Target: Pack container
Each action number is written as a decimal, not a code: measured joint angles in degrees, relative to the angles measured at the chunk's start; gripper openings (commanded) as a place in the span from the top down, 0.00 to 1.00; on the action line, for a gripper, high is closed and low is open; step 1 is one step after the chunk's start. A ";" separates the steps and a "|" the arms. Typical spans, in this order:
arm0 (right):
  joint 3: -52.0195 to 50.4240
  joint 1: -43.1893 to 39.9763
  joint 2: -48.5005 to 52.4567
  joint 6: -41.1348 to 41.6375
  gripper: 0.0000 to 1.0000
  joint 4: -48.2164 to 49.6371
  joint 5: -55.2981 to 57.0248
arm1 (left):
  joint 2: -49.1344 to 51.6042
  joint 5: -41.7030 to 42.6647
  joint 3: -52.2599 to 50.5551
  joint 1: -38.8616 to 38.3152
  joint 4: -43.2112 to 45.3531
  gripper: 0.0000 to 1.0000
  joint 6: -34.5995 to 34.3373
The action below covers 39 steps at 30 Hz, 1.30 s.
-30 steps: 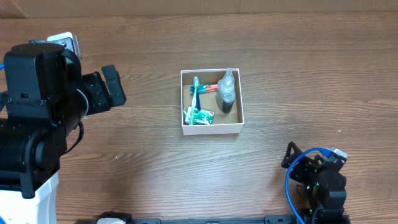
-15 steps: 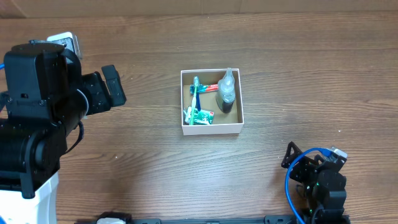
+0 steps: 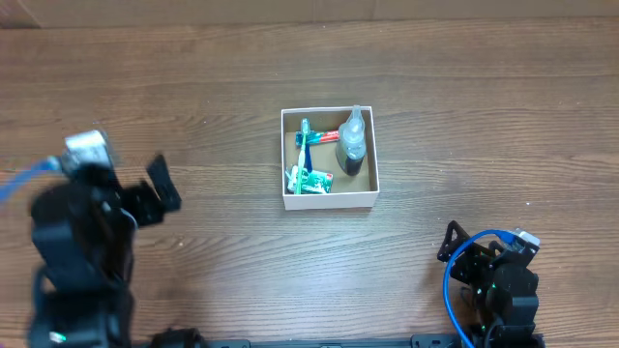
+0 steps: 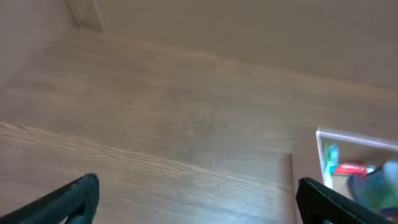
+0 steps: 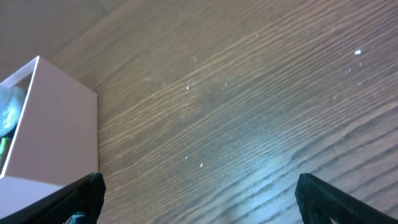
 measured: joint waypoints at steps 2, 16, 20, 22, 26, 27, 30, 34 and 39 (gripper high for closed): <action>0.00 0.00 0.00 0.02 0.00 0.04 0.04 | -6.34 1.57 -10.16 0.42 5.68 0.00 0.55; 0.00 0.00 -0.02 0.02 0.00 0.04 0.00 | -32.92 9.81 -46.97 0.46 14.05 0.00 1.07; 0.00 0.00 -0.02 0.02 0.00 0.02 0.02 | -33.53 9.86 -48.22 0.48 16.15 0.00 0.55; 0.00 0.00 -0.02 0.00 0.00 0.02 0.00 | -33.53 9.86 -48.22 0.48 16.22 0.00 0.15; 0.00 0.00 -0.02 0.00 0.00 0.02 0.00 | -33.53 9.86 -48.24 0.48 16.22 0.00 0.00; 0.00 0.00 -0.02 0.02 0.00 0.04 0.00 | -33.53 9.86 -48.26 0.48 16.22 0.00 0.00; 0.00 0.00 -0.02 0.02 0.00 0.02 0.00 | -33.53 9.86 -48.26 0.48 16.22 0.00 -0.02; 0.00 0.00 -0.02 0.00 0.00 0.02 0.02 | -33.53 9.86 -48.26 0.48 16.22 0.00 0.00; 0.00 0.00 -0.02 0.02 0.00 0.02 0.02 | -33.53 9.86 -48.26 0.48 16.22 0.00 -0.02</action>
